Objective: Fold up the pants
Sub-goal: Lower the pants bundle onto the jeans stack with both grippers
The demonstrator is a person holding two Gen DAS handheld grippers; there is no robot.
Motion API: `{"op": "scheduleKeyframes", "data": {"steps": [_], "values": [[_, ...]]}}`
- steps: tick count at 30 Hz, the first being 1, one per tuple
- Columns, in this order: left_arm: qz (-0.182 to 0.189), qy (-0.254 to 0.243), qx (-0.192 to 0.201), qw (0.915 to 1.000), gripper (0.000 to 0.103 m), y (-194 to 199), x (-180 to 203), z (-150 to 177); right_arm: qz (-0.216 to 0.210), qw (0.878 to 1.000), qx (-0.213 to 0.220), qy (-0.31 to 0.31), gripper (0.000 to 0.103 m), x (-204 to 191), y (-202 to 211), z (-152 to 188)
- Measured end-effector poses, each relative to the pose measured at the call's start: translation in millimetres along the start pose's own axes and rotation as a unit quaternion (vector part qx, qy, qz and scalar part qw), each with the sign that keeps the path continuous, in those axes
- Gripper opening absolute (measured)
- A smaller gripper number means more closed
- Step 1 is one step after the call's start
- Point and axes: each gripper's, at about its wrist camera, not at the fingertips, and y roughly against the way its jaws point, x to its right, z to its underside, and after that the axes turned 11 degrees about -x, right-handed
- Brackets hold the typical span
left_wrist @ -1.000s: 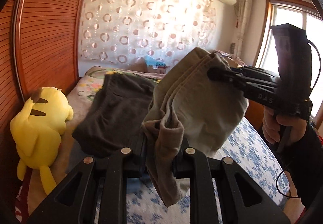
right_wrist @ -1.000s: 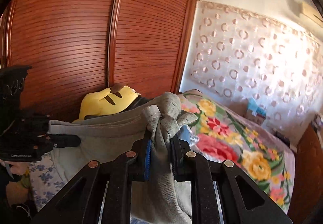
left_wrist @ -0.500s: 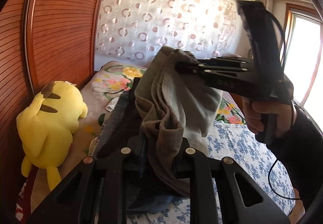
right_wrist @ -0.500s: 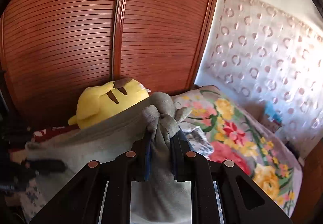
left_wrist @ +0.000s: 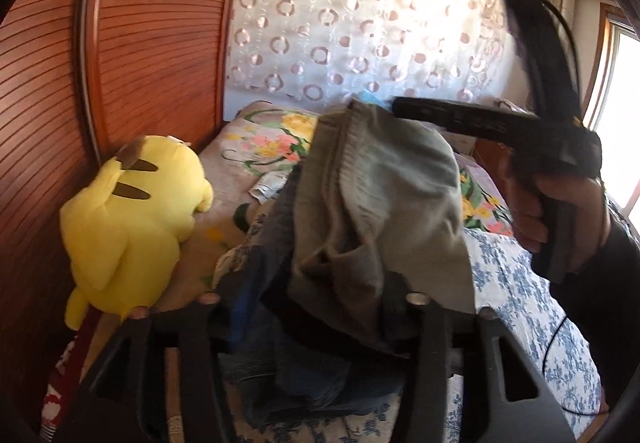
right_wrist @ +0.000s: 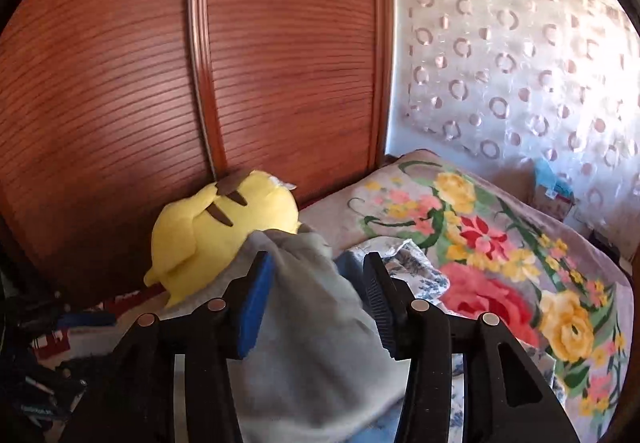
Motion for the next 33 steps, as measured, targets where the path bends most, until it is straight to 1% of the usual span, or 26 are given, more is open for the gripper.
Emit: {"op": "scheduleKeyframes", "data": {"steps": [1, 3, 7, 9, 12, 14, 17, 22, 25, 28, 33], "values": [[-0.003, 0.001, 0.000, 1.0000, 0.055, 2.2, -1.0, 0.3, 0.007, 1.000, 0.004, -0.003, 0.049, 3.0, 6.5, 4.9], [-0.005, 0.000, 0.003, 1.0000, 0.055, 7.4, -2.4, 1.1, -0.002, 1.000, 0.011, -0.001, 0.049, 2.7, 17.7, 16.6], [-0.002, 0.002, 0.031, 0.9995, 0.055, 25.3, -1.8, -1.0, -0.022, 1.000, 0.015, 0.007, 0.048, -6.7, 33.5, 40.4], [0.008, -0.006, 0.042, 0.9990, 0.055, 34.0, 6.3, -2.2, -0.033, 0.999, 0.010, 0.011, 0.042, -11.0, 34.5, 50.6], [0.022, -0.024, 0.048, 0.9983, 0.055, 38.6, 19.3, -4.1, -0.031, 0.999, 0.000, 0.017, 0.040, -10.7, 29.8, 59.2], [0.029, -0.034, 0.041, 0.9982, 0.055, 33.2, 26.5, -6.1, -0.030, 0.999, -0.008, 0.013, 0.040, -5.7, 23.5, 58.7], [0.005, -0.044, 0.018, 0.9988, 0.055, 16.1, 34.3, -3.5, -0.028, 1.000, -0.010, 0.002, 0.040, 1.9, 15.1, 46.6], [-0.018, -0.047, -0.015, 0.9986, 0.055, -8.9, 31.1, 4.8, -0.018, 1.000, -0.015, -0.006, 0.040, -0.6, 2.6, 40.5], [-0.024, -0.047, -0.027, 0.9982, 0.055, -18.3, 25.8, 7.6, -0.015, 1.000, -0.022, -0.008, 0.040, -1.6, -8.8, 40.0], [-0.025, -0.048, -0.030, 0.9981, 0.056, -20.6, 25.2, 8.9, -0.015, 1.000, -0.023, -0.007, 0.040, -5.1, -11.9, 40.3], [-0.025, -0.054, -0.029, 0.9978, 0.068, -21.3, 30.0, 12.2, -0.014, 1.000, -0.013, -0.013, 0.040, -9.8, -0.3, 45.8]]}}
